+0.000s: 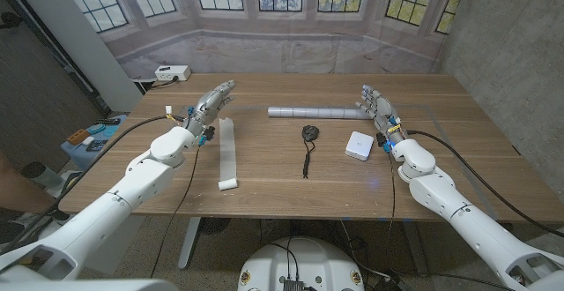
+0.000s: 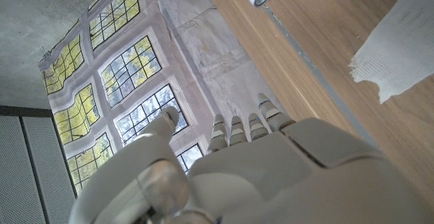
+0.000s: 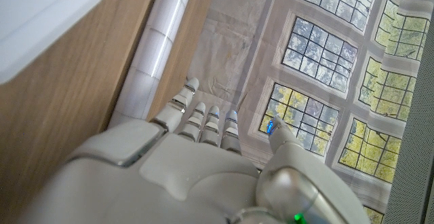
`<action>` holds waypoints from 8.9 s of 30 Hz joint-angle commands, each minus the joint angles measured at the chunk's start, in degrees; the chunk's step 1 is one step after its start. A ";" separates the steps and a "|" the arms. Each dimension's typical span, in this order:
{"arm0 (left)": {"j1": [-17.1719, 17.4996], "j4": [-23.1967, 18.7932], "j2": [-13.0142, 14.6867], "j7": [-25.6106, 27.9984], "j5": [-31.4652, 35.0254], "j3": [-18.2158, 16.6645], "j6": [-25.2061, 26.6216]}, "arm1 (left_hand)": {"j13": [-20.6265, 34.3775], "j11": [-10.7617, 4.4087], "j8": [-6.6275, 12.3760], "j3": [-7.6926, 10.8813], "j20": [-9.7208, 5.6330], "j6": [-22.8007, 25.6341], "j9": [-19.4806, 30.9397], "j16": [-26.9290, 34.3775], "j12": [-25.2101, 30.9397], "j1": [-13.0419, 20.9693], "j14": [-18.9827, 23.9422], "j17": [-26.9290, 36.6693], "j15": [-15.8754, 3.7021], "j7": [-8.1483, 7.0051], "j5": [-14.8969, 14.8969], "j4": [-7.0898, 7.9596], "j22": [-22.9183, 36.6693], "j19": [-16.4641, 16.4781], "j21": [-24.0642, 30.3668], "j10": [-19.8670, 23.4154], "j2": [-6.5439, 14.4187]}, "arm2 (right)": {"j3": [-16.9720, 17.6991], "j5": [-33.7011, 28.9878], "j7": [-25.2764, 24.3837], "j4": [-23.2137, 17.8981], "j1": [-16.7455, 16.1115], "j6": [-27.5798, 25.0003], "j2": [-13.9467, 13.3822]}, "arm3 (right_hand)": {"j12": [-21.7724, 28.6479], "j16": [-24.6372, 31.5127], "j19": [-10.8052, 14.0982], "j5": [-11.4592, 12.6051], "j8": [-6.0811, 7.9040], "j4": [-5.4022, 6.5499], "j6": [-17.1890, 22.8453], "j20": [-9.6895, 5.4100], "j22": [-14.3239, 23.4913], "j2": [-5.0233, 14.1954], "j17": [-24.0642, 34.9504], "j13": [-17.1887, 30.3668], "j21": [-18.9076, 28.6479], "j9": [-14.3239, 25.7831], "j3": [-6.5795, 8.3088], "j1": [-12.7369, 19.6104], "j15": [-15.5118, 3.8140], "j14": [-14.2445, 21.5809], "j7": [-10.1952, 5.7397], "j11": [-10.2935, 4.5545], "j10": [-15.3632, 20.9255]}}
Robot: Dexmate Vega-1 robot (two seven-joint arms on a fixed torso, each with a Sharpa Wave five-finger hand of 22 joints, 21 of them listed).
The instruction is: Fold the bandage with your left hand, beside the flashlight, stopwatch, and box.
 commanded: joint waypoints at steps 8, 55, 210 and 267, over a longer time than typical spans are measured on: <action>2.40 -8.32 10.50 4.78 13.76 0.05 7.08 | 0.25 -0.26 0.32 0.13 0.53 1.69 0.32 0.38 0.61 1.38 1.08 0.14 0.12 -0.31 0.24 -1.48 0.26 1.15 -0.45 1.27 0.14 | -0.01 -0.45 0.38 0.40 0.58 0.54 -0.09 | -0.08 0.53 0.77 0.19 0.30 -0.57 1.11 -2.05 0.25 -0.06 0.08 0.22 0.47 0.26 -0.02 0.87 -1.02 1.03 0.17 -0.07 0.70; -2.76 -16.68 22.62 0.39 39.27 4.55 28.04 | 0.40 -1.53 -0.09 -3.43 2.08 9.04 0.58 -0.24 -1.05 3.91 -6.87 0.43 0.85 -6.55 -0.08 -6.57 0.55 -2.24 -6.53 -6.27 -2.02 | -1.60 -0.83 1.26 6.03 3.66 2.03 3.17 | -0.04 0.89 1.89 0.04 0.67 -1.53 3.28 -2.07 0.27 0.23 0.08 0.28 0.69 0.29 0.04 1.77 -1.09 2.06 0.87 1.13 2.23; -21.96 6.18 12.07 1.23 80.44 22.72 9.55 | 0.49 -9.02 3.49 -8.41 -1.32 40.61 1.81 1.43 2.59 24.62 9.41 0.38 -6.27 -11.05 -0.17 -7.75 0.85 9.57 -7.17 12.02 -8.38 | -1.00 -1.56 1.50 8.69 5.01 4.33 3.13 | -0.58 1.22 3.47 -0.01 0.07 -2.44 6.59 -1.72 0.28 0.51 0.54 0.44 0.47 0.39 -0.77 2.54 -0.84 3.62 2.68 2.33 4.37; -24.29 13.98 9.23 8.32 80.45 27.89 7.82 | 0.59 -9.43 5.97 -9.29 -1.67 47.29 2.57 0.94 1.95 27.62 12.64 0.46 -7.55 -9.18 -0.33 -7.58 0.97 10.90 -7.49 15.12 -8.42 | -1.40 -1.55 1.92 9.71 5.76 3.26 3.08 | -0.69 1.12 3.45 0.00 -0.05 -2.49 6.63 -1.74 0.29 0.59 0.64 0.47 0.43 0.41 -1.05 2.72 -0.91 3.68 2.65 2.35 4.51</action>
